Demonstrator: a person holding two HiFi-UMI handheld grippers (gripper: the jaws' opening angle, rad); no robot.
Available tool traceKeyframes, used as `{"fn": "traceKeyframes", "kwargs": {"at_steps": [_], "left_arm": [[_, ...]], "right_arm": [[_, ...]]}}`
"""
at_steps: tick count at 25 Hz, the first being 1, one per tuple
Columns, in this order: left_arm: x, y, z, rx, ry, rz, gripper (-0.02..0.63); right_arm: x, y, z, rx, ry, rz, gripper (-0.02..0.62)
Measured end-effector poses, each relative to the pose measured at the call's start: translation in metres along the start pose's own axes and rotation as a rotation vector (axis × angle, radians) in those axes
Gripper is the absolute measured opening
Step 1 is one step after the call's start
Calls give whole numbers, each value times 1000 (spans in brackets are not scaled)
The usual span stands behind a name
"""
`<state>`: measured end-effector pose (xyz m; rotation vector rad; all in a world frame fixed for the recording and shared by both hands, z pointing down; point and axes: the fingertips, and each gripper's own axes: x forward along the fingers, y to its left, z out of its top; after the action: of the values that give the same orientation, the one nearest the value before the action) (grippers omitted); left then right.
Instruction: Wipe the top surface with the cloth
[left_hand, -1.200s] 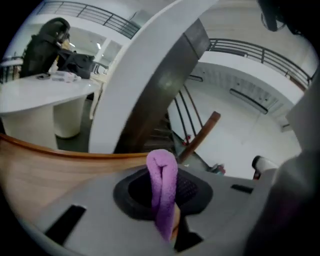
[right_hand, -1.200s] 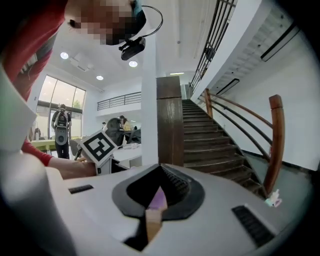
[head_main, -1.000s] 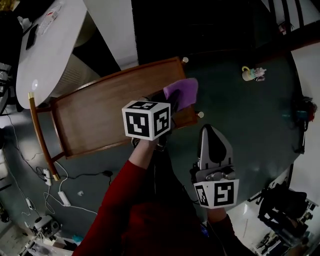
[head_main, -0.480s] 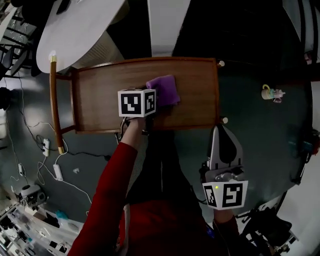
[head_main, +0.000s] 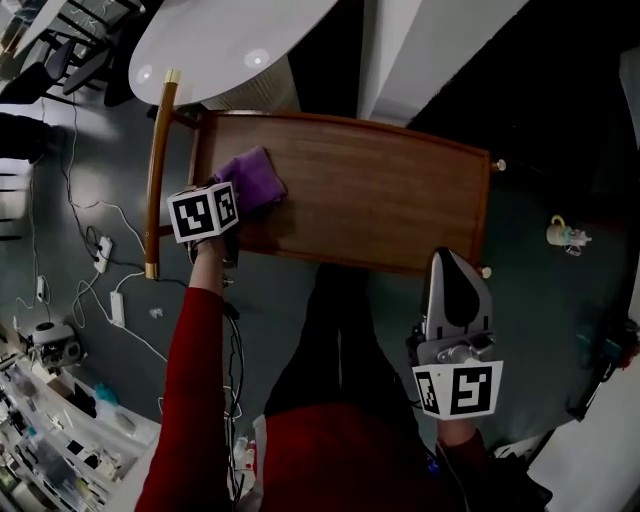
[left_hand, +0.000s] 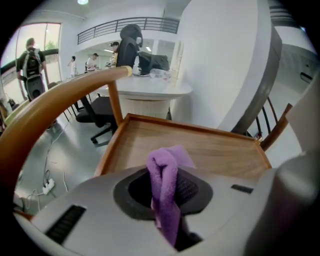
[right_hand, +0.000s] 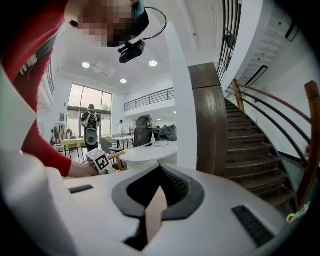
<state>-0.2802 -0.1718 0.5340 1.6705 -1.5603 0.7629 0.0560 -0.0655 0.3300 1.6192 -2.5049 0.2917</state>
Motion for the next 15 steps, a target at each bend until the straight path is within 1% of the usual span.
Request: {"fn": "traceKeyframes", "kwargs": {"at_steps": [2, 5, 10, 12, 14, 15], "left_arm": [[-3, 15, -1, -6, 0, 42, 64], [-5, 27, -3, 9, 10, 91, 64], [-9, 48, -6, 11, 10, 178, 64], [-10, 59, -6, 38, 10, 227, 64], [-13, 71, -4, 86, 5, 280, 64], [-16, 72, -2, 113, -7, 289, 64]], "right_arm": [[3, 1, 1, -4, 1, 10, 12], [4, 2, 2, -11, 1, 15, 12], [1, 2, 2, -5, 1, 0, 12], [0, 1, 1, -3, -2, -13, 12], [-4, 1, 1, 1, -7, -32, 12], [-7, 1, 1, 4, -8, -46, 12]]}}
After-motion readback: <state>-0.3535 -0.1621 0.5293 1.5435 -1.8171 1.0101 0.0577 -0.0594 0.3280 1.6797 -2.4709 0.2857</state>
